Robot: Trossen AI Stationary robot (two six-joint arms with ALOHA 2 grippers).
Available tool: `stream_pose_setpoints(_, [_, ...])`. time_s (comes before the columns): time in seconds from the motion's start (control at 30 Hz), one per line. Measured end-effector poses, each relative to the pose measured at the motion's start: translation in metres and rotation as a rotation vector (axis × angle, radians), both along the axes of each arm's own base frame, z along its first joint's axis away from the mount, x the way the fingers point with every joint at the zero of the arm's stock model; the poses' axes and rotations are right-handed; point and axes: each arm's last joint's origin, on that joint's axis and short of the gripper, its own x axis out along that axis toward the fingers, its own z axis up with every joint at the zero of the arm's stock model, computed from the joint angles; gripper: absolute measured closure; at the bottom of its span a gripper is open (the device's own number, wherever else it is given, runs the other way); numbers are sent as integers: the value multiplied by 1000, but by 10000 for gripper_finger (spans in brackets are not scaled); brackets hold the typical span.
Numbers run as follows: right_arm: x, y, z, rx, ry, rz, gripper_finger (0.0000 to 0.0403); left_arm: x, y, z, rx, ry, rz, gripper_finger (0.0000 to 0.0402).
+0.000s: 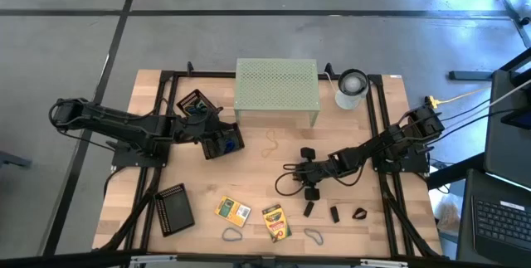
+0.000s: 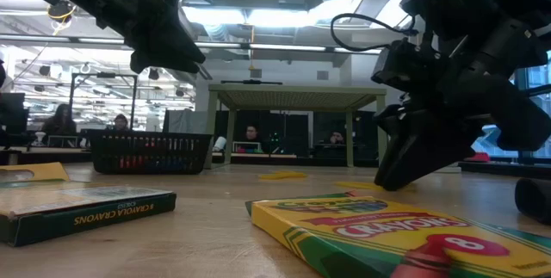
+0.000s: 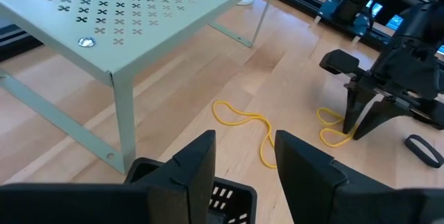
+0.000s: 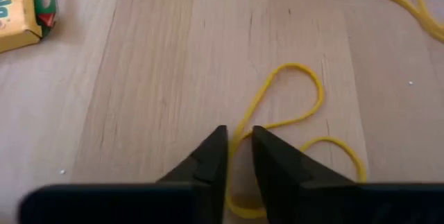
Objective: Pick & Place Office Desk Supplies
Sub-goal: Put the yellow rubber band into the top black bin
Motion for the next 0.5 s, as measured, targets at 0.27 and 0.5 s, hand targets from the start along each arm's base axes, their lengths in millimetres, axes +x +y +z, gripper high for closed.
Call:
stream_pose_setpoints(0.27, [1, 0, 1, -4, -6, -2, 394, 2, 0, 4, -3, -43, -1, 258])
stream_pose_setpoints(0.5, [15, 4, 12, -49, 2, 51, 399, 5, -5, 11, 136, -72, -92, 258])
